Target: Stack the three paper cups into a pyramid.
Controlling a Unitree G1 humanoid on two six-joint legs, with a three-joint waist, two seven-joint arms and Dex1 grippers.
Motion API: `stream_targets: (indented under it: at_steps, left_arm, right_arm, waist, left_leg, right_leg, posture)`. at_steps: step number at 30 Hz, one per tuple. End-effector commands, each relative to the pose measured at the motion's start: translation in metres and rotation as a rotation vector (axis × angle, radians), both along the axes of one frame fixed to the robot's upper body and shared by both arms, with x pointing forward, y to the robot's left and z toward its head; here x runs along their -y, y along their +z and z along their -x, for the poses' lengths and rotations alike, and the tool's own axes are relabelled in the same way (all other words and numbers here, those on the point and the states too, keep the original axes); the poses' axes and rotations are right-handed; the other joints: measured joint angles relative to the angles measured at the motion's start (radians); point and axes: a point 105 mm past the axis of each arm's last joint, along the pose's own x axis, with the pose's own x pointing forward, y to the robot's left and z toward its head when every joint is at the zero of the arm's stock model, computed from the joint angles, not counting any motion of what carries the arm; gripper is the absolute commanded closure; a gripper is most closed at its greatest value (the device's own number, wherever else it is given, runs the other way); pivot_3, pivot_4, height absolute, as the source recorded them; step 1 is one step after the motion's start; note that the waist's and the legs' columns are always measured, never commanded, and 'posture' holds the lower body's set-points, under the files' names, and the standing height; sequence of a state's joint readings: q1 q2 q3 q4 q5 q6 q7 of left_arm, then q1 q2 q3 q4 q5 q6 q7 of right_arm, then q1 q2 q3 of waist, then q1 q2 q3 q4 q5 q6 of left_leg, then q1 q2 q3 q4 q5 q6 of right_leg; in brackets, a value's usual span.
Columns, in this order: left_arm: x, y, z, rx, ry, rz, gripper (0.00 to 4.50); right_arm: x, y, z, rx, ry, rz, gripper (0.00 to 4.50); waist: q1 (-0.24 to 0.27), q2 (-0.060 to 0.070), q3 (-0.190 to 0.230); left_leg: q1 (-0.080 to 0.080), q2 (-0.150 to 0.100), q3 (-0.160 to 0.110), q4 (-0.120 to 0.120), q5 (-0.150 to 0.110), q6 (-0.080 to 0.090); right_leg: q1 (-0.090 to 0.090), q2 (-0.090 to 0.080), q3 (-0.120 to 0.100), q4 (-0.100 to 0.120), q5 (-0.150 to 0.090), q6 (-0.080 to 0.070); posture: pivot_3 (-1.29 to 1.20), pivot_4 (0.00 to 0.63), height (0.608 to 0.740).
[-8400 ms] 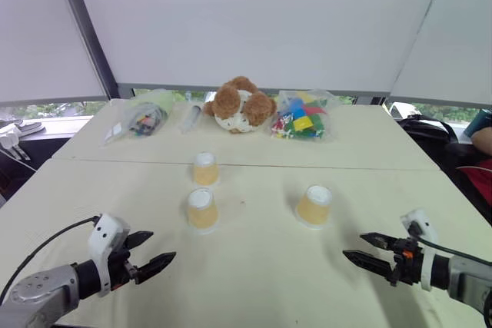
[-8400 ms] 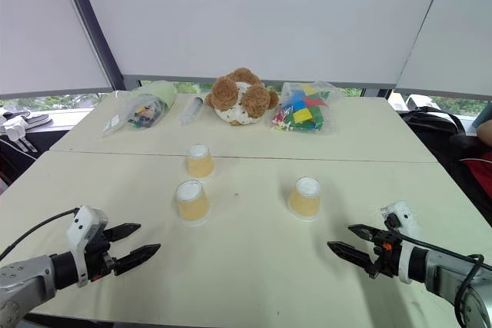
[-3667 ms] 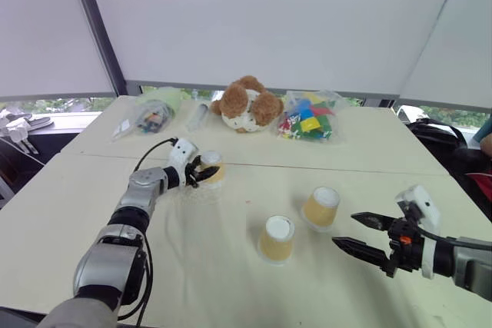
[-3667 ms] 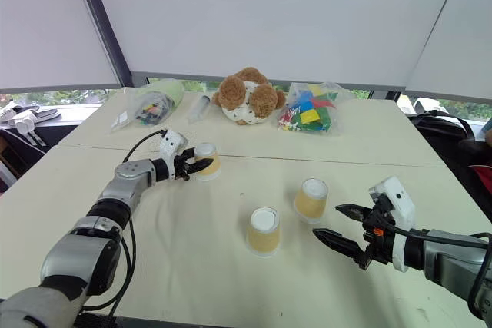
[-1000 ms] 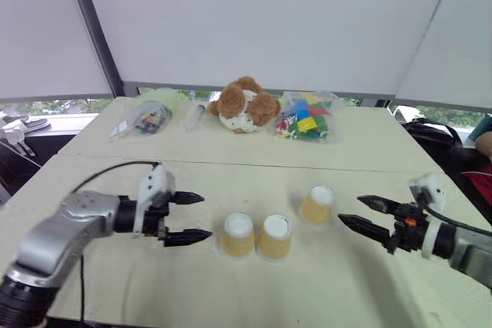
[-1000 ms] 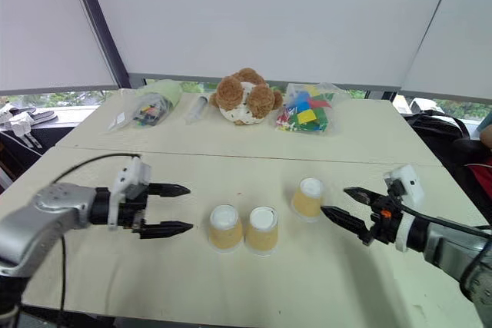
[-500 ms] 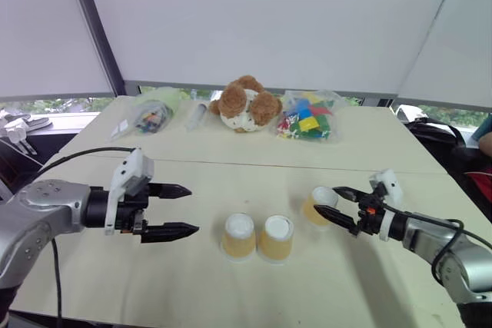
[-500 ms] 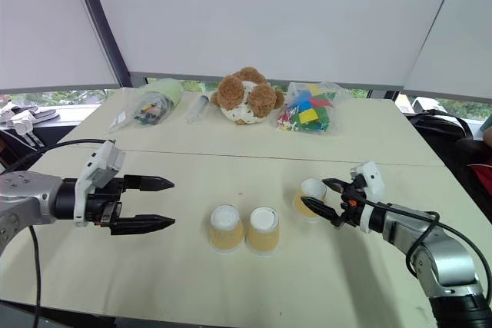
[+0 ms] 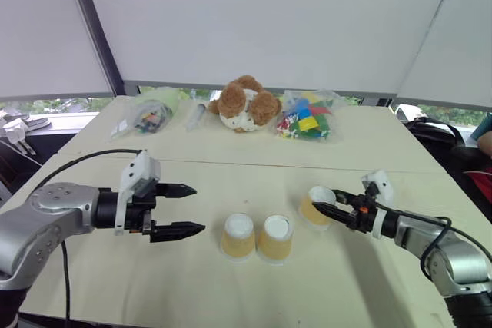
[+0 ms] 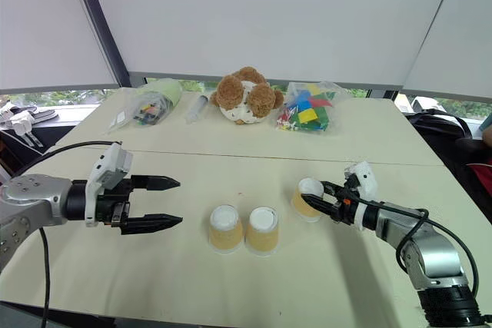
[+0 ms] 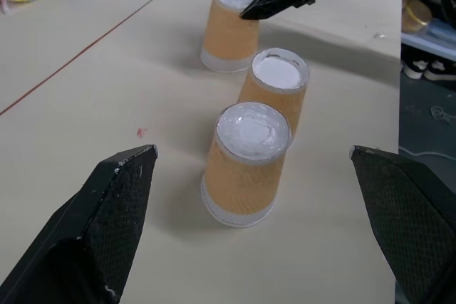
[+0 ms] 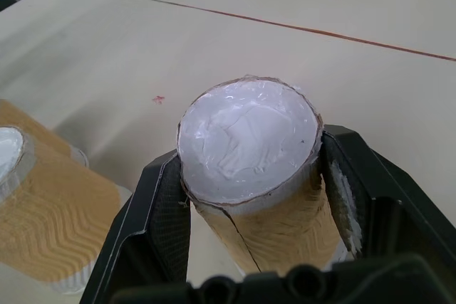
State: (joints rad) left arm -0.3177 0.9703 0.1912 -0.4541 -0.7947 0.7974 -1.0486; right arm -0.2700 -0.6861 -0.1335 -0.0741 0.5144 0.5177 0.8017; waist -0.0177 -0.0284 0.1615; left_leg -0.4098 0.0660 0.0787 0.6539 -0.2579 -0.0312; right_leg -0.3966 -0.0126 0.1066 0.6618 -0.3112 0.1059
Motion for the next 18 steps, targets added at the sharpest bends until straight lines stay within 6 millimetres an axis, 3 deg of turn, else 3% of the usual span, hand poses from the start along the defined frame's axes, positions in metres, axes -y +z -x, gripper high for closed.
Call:
stream_targets:
  at_steps: [1,4,8,13,18]
  left_arm:
    - [0.001,0.006,0.002,0.038,0.004,0.019,0.00]
    - [-0.001,0.005,0.004,0.020,0.017,0.024,0.00]
    - [-0.004,-0.005,0.014,-0.018,-0.004,-0.037,0.00]
    - [-0.004,-0.009,0.022,-0.031,-0.030,-0.069,0.00]
    - [-0.004,-0.007,0.026,-0.026,-0.021,-0.061,0.00]
  right_arm:
    - [-0.010,0.056,-0.003,0.153,0.043,-0.012,2.23]
    - [-0.040,0.102,0.012,0.207,0.192,-0.008,2.23]
    - [-0.081,0.125,0.041,0.178,0.385,-0.021,2.23]
    - [-0.114,0.125,0.066,0.110,0.536,-0.020,2.23]
    - [-0.118,0.110,0.072,0.041,0.546,-0.016,2.23]
  waist:
    - [-0.003,0.001,0.001]
    - [-0.003,0.005,0.003]
    - [-0.002,0.003,0.002]
    - [0.001,0.003,0.002]
    - [0.000,0.003,0.002]
  left_leg:
    - [0.000,0.000,0.000,0.000,0.000,0.000]
    - [0.000,0.000,0.000,0.000,0.000,0.000]
    - [0.000,0.001,-0.001,-0.004,0.000,0.000]
    - [0.000,0.001,0.000,-0.005,0.000,-0.001]
    - [0.000,0.000,0.001,-0.003,0.000,-0.001]
  right_leg:
    - [0.000,0.000,0.001,0.000,0.000,0.000]
    - [-0.002,0.000,0.001,0.001,0.000,0.000]
    - [-0.004,0.001,0.001,0.001,0.000,-0.001]
    - [-0.005,-0.001,0.000,0.001,-0.002,-0.003]
    - [-0.004,-0.003,0.001,0.001,-0.003,-0.005]
  posture:
    - [0.00,0.150,0.740]
    - [0.00,0.150,0.740]
    - [0.00,0.150,0.740]
    - [0.00,0.150,0.740]
    - [0.00,0.150,0.740]
